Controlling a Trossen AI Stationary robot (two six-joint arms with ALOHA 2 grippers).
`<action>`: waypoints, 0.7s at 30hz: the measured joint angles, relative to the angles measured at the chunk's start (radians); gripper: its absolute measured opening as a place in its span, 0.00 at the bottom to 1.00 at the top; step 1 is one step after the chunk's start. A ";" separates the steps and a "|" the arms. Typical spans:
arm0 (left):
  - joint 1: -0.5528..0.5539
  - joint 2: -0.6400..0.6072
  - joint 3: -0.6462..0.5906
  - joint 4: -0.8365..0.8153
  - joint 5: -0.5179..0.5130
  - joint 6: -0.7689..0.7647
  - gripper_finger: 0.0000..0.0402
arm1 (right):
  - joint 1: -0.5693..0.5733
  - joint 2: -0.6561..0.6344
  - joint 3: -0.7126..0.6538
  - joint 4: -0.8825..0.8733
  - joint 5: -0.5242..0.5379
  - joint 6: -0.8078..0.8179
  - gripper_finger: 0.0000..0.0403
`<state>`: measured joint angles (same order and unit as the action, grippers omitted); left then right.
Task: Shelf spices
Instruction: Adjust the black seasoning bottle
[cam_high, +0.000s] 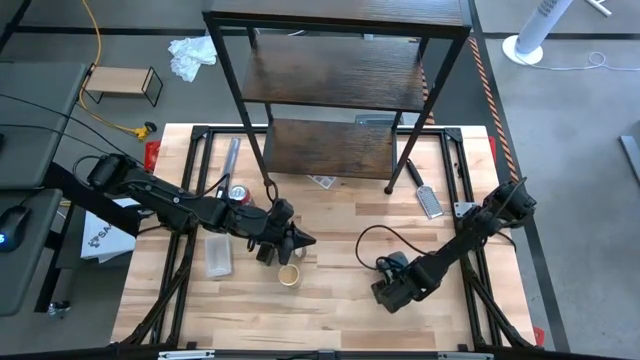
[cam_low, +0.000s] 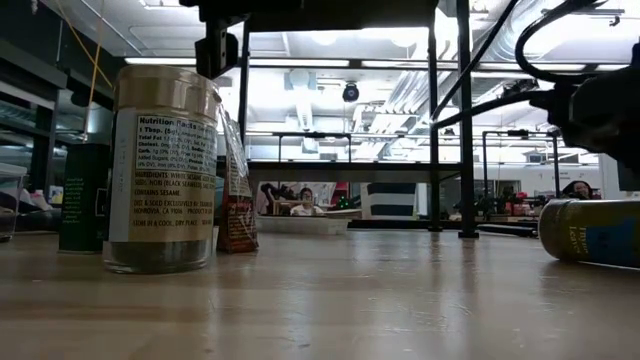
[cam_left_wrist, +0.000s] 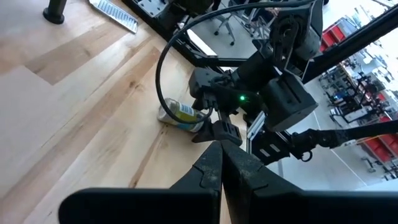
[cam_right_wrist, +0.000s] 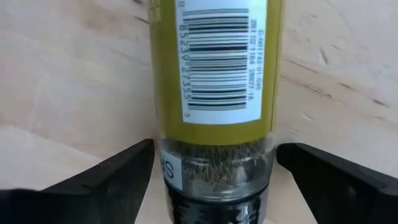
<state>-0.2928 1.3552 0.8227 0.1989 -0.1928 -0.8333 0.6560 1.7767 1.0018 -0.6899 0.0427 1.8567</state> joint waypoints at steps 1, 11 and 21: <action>0.000 0.000 0.000 0.000 0.000 0.006 0.00 | -0.003 0.000 0.000 -0.001 0.001 -0.014 0.88; 0.000 0.000 0.000 0.000 -0.003 0.027 0.00 | -0.010 -0.006 0.002 -0.056 -0.057 -0.101 0.46; 0.000 0.000 0.000 0.002 -0.008 0.084 0.00 | -0.007 -0.075 0.149 -0.432 -0.741 -0.648 0.46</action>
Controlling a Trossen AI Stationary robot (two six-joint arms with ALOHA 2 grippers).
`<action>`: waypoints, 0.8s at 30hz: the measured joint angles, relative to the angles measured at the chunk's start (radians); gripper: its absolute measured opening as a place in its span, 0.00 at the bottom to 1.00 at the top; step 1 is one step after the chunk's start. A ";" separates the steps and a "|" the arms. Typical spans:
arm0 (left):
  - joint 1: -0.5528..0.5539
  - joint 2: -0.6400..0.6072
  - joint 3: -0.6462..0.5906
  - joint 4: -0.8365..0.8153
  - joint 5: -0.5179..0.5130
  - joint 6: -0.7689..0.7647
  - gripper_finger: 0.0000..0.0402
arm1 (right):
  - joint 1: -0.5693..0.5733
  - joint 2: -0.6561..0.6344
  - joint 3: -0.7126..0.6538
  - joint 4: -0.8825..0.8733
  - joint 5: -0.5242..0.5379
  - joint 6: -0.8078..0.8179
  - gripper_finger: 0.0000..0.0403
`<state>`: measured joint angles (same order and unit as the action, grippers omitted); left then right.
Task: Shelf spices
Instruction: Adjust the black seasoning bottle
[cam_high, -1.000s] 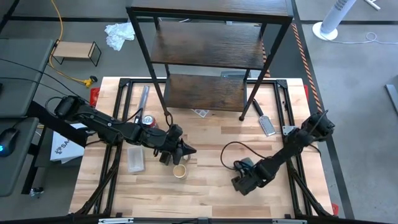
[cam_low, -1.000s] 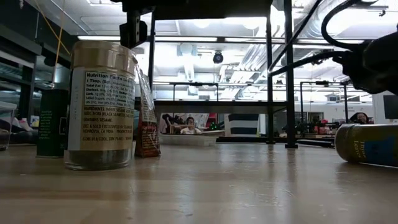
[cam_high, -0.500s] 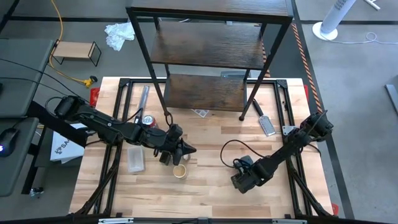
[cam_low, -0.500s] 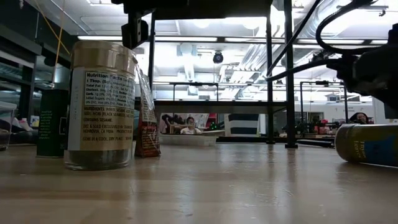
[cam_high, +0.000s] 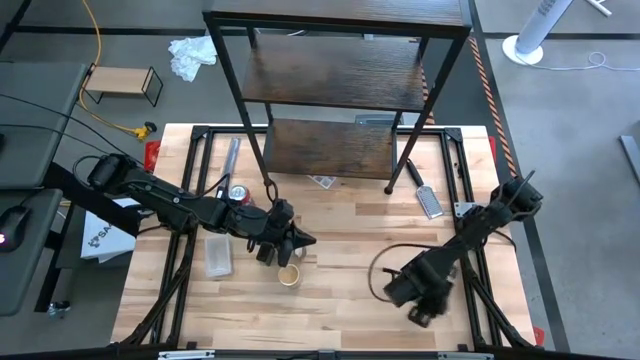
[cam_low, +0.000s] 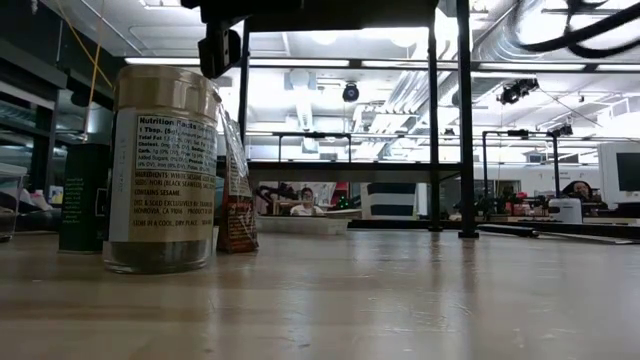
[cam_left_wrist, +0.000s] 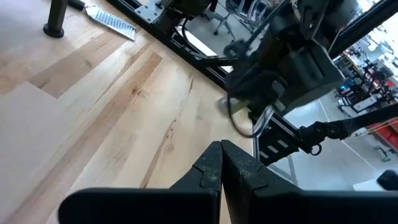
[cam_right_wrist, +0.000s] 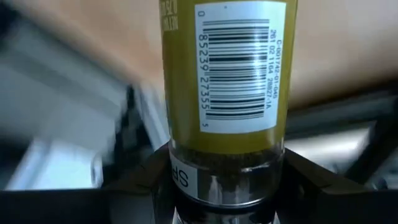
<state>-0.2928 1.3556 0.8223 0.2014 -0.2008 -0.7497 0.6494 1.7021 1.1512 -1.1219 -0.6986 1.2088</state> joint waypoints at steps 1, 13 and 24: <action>0.000 0.000 0.000 0.000 0.000 0.010 0.00 | -0.005 -0.001 0.000 -0.027 -0.073 -0.049 0.46; 0.005 0.000 0.000 -0.001 0.010 0.088 0.00 | -0.050 0.109 -0.155 -0.109 -0.426 -0.257 0.46; 0.005 0.000 0.000 -0.003 0.081 0.155 0.00 | -0.050 0.197 -0.164 -0.123 -0.511 -0.278 0.46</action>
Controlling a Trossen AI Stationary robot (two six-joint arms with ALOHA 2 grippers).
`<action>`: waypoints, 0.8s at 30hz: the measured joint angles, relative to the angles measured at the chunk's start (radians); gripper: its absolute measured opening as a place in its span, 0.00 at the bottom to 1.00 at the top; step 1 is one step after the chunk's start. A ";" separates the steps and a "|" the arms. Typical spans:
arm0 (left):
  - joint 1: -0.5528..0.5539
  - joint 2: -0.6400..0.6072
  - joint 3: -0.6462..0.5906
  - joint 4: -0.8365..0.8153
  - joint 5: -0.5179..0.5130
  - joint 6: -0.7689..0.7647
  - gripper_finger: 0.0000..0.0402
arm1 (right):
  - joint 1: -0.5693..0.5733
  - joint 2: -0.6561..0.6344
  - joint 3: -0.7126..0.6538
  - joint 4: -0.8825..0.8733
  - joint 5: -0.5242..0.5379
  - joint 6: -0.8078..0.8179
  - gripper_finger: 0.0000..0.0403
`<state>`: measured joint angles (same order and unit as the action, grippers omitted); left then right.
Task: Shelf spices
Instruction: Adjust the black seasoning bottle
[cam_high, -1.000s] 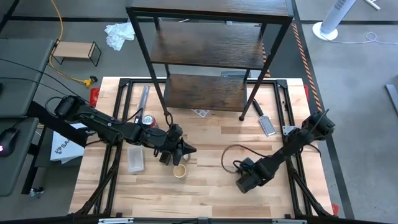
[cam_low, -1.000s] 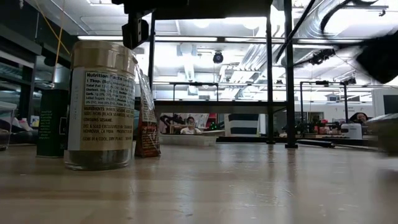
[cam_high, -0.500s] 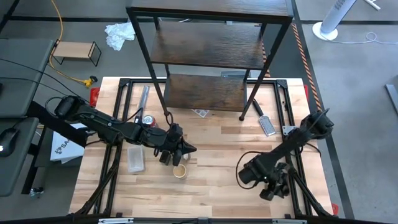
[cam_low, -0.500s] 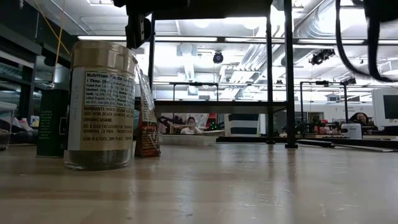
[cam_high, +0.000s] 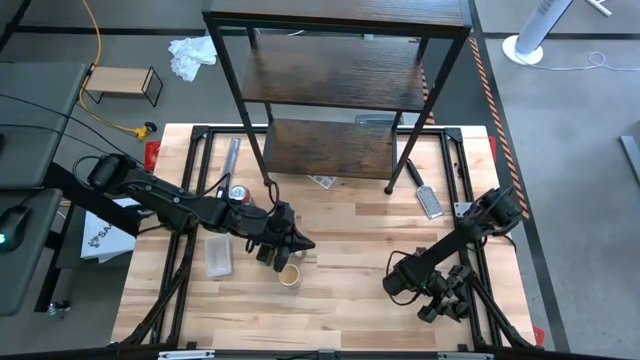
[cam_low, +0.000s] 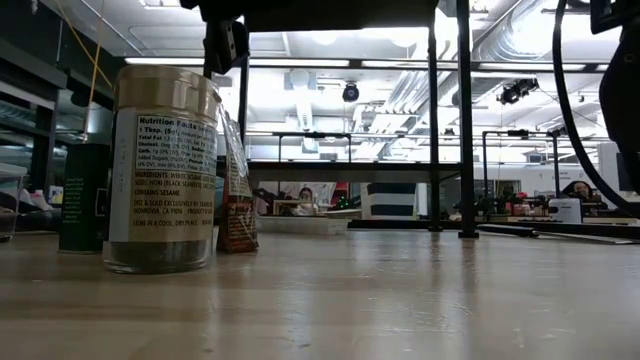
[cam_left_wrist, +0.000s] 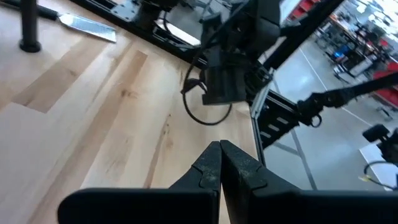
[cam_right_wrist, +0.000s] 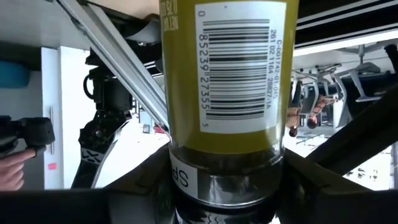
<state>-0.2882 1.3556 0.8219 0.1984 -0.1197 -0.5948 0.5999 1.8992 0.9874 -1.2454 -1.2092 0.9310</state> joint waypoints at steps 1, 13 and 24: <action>0.000 0.000 0.000 0.000 0.012 0.004 0.00 | 0.000 0.000 0.000 0.000 -0.001 -0.005 0.46; 0.000 0.000 0.000 -0.091 0.041 0.005 0.00 | 0.000 0.000 0.000 0.007 0.009 -0.023 0.76; 0.000 0.000 0.000 -0.106 0.041 0.023 0.00 | -0.007 0.000 0.000 0.024 0.003 0.011 0.89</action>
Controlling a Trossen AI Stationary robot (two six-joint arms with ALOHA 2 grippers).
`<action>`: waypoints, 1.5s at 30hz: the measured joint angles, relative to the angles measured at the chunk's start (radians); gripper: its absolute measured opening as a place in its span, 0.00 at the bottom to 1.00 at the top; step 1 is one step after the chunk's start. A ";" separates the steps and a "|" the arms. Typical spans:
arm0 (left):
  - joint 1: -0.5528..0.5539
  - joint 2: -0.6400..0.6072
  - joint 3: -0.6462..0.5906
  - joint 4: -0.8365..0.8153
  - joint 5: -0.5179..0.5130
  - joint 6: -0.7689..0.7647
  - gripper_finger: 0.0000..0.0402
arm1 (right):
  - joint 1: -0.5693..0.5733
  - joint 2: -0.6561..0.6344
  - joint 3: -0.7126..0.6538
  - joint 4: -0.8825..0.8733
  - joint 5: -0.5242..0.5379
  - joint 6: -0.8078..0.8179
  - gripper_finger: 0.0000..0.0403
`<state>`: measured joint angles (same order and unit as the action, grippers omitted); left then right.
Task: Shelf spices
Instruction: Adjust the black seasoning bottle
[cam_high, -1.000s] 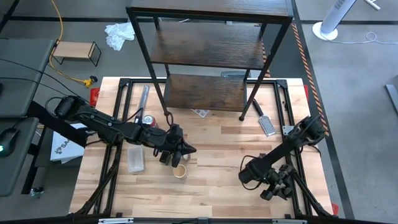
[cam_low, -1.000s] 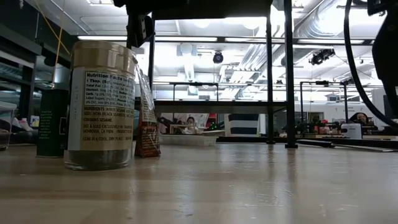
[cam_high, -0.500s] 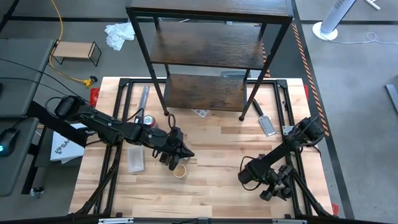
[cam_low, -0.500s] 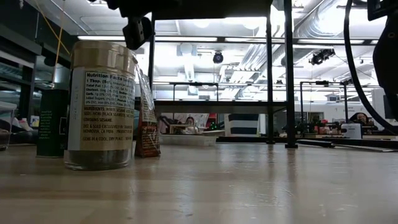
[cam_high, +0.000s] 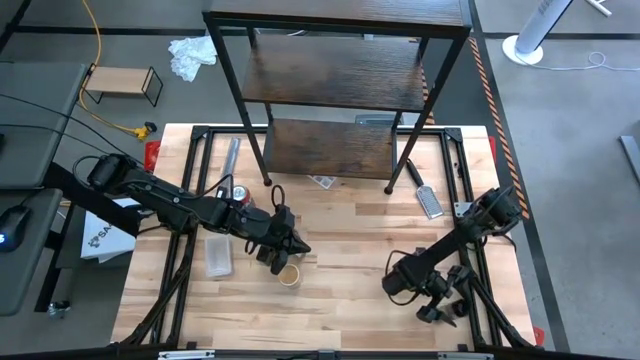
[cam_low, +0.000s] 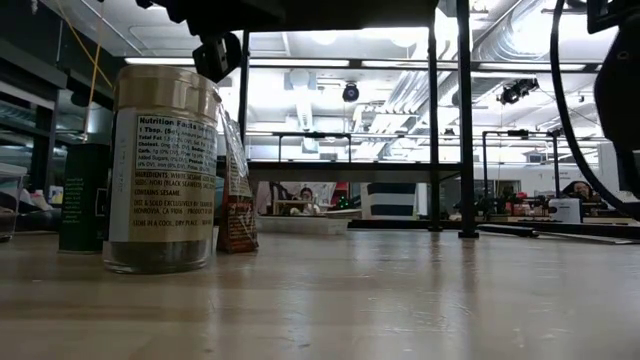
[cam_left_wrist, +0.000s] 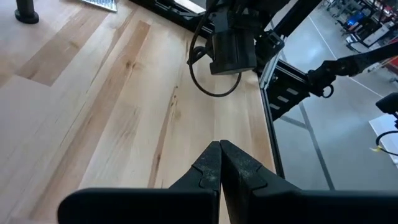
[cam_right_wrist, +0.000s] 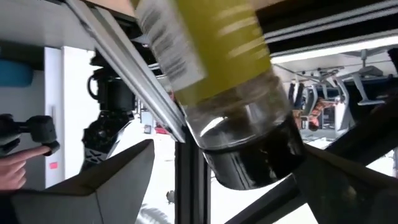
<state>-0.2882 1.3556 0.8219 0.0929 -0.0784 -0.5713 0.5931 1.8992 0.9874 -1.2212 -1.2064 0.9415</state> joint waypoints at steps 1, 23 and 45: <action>0.000 0.000 0.000 0.000 0.000 0.000 0.00 | -0.004 0.000 0.000 0.010 -0.001 0.008 0.89; 0.000 0.000 0.000 -0.017 0.024 -0.031 0.00 | 0.116 -0.142 0.137 0.296 0.590 0.805 0.89; 0.052 0.000 0.000 0.004 0.096 -0.135 0.00 | 0.441 -0.211 0.140 0.364 0.768 1.386 0.83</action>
<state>-0.2359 1.3556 0.8223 0.0967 0.0174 -0.7058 1.0343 1.6885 1.1271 -0.8574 -0.4385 2.3279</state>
